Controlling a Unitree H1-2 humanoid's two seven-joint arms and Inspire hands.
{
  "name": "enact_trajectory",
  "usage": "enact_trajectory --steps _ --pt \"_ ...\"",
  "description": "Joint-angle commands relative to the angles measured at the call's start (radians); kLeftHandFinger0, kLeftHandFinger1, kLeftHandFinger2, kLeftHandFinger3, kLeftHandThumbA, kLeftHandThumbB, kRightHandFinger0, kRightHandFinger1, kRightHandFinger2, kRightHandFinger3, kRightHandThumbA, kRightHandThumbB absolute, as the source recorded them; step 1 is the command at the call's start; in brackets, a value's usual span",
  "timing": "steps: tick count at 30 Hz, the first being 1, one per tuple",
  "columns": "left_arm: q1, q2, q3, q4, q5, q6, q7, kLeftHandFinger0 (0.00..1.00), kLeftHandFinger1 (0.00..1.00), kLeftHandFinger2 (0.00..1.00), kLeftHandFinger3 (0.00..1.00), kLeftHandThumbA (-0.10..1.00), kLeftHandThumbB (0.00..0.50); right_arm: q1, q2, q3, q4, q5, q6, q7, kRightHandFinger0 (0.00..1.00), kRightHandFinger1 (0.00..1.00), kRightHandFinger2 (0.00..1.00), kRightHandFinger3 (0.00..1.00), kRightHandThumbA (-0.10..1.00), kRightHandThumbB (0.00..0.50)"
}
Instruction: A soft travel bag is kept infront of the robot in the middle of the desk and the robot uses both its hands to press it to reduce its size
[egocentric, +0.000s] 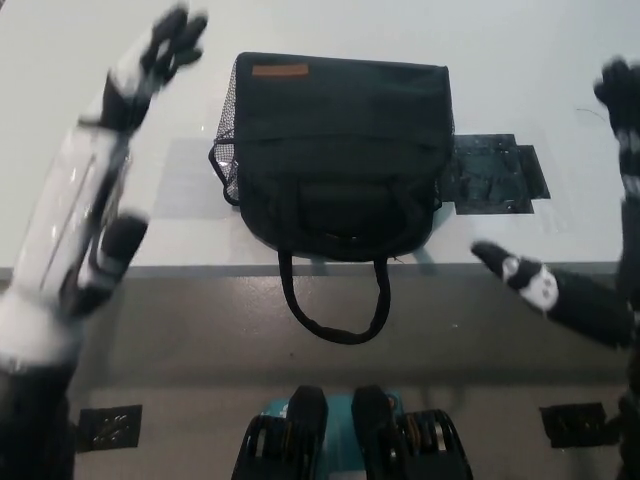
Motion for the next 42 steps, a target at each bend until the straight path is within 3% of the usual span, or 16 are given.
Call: enact_trajectory --steps 1,3,4,6,11,15,18,23,28,31,35,38,42 --pt "-0.096 0.018 0.007 0.046 0.012 0.114 -0.022 1.00 1.00 1.00 1.00 1.00 0.403 -0.116 0.020 0.006 0.013 0.015 0.129 0.016 1.00 1.00 1.00 1.00 1.00 0.214" --pt "-0.111 0.015 0.006 0.066 0.018 0.128 -0.019 1.00 1.00 1.00 1.00 1.00 0.382 -0.138 0.023 0.005 0.031 0.024 0.148 0.019 1.00 1.00 1.00 1.00 1.00 0.205" --pt "-0.135 0.015 0.006 0.110 0.021 0.111 -0.016 1.00 1.00 1.00 1.00 1.00 0.347 -0.175 0.020 0.004 0.065 0.017 0.144 0.019 1.00 1.00 1.00 1.00 1.00 0.175" --pt "-0.165 0.016 0.009 0.174 0.018 0.083 -0.013 1.00 1.00 1.00 1.00 1.00 0.337 -0.222 0.022 0.003 0.115 0.013 0.136 0.016 1.00 1.00 1.00 1.00 1.00 0.156" --pt "-0.265 0.018 -0.009 0.337 0.056 0.056 -0.007 1.00 1.00 1.00 1.00 1.00 0.322 -0.356 0.033 -0.012 0.251 0.049 0.189 0.014 1.00 1.00 1.00 1.00 1.00 0.233" --pt "-0.325 0.004 -0.014 0.398 0.050 0.093 -0.010 1.00 1.00 1.00 1.00 1.00 0.332 -0.428 0.045 -0.014 0.337 0.057 0.184 0.011 1.00 1.00 1.00 1.00 1.00 0.227" --pt "-0.381 -0.016 -0.023 0.470 0.064 0.099 0.002 1.00 1.00 1.00 1.00 1.00 0.310 -0.502 0.066 -0.026 0.425 0.066 0.204 -0.005 1.00 1.00 1.00 1.00 1.00 0.249" --pt "-0.440 -0.073 0.000 0.559 0.025 0.138 0.021 1.00 1.00 1.00 1.00 1.00 0.325 -0.589 0.104 -0.052 0.551 0.094 0.220 -0.015 1.00 1.00 1.00 1.00 1.00 0.263" --pt "-0.499 -0.090 0.009 0.670 0.035 0.153 0.030 1.00 1.00 1.00 1.00 1.00 0.374 -0.663 0.129 -0.083 0.717 0.124 0.177 -0.034 1.00 1.00 1.00 1.00 1.00 0.225" --pt "-0.524 -0.108 0.025 0.736 0.026 0.156 0.045 1.00 1.00 1.00 1.00 1.00 0.393 -0.691 0.144 -0.117 0.792 0.173 0.151 -0.031 1.00 1.00 1.00 1.00 1.00 0.234" --pt "-0.561 -0.128 0.080 0.849 -0.048 0.142 0.022 1.00 1.00 1.00 1.00 1.00 0.333 -0.744 0.160 -0.170 0.926 0.246 0.111 -0.012 1.00 1.00 1.00 1.00 1.00 0.248" --pt "-0.570 -0.135 0.099 0.894 -0.060 0.146 0.020 1.00 1.00 1.00 1.00 1.00 0.326 -0.766 0.161 -0.188 0.996 0.257 0.097 -0.012 1.00 1.00 1.00 1.00 1.00 0.257" --pt "-0.586 -0.136 0.104 0.972 -0.050 0.133 0.023 1.00 1.00 1.00 1.00 1.00 0.336 -0.789 0.161 -0.221 1.088 0.293 0.079 -0.008 1.00 1.00 1.00 1.00 1.00 0.214"
